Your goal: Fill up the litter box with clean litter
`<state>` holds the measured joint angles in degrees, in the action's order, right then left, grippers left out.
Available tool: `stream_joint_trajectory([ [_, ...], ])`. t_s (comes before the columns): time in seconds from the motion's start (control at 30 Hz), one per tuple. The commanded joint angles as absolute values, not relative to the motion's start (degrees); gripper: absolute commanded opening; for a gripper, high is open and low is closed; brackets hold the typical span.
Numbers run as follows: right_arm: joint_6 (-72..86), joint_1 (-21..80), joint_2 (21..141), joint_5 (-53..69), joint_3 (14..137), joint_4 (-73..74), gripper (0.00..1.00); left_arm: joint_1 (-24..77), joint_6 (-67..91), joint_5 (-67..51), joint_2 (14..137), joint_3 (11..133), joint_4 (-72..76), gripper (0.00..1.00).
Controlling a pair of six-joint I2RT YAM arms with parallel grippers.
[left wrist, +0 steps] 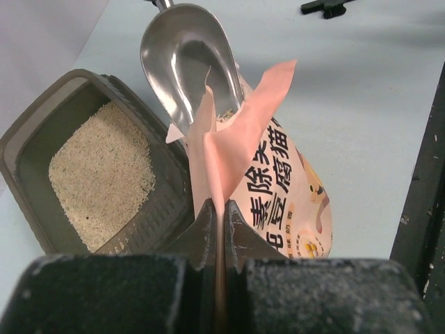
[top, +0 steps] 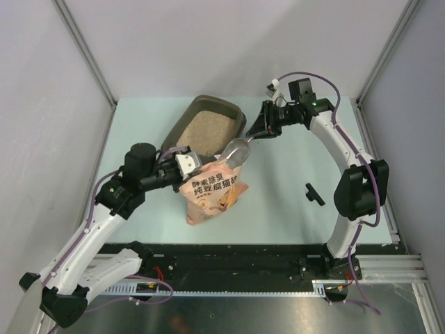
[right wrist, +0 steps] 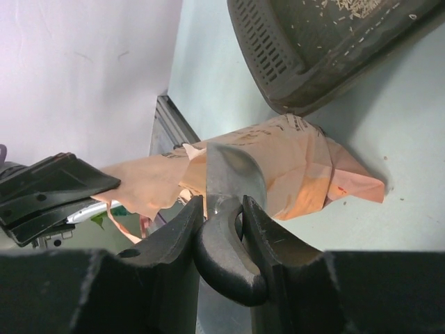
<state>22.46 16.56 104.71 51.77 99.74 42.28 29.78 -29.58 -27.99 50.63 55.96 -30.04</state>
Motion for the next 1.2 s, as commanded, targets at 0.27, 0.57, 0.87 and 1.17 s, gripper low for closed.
stream_joint_trajectory([
  [0.27, 27.94, 12.13, 105.03, 62.31, 99.49, 32.53, 0.00, 30.15, -34.72, -26.63, 45.18, 53.09, -28.48, 0.00],
  [0.57, 26.55, 12.30, 106.35, 62.31, 97.65, 33.04, 0.00, 30.15, -34.54, -25.75, 45.09, 53.35, -28.56, 0.00],
  [0.87, 23.73, 12.13, 107.31, 63.89, 96.24, 35.51, 0.00, 30.06, -35.33, -24.35, 44.56, 53.26, -28.56, 0.00],
  [1.17, 28.21, 11.51, 109.25, 68.38, 95.27, 32.08, 0.00, 30.06, -35.68, -24.52, 45.09, 53.35, -28.56, 0.00],
])
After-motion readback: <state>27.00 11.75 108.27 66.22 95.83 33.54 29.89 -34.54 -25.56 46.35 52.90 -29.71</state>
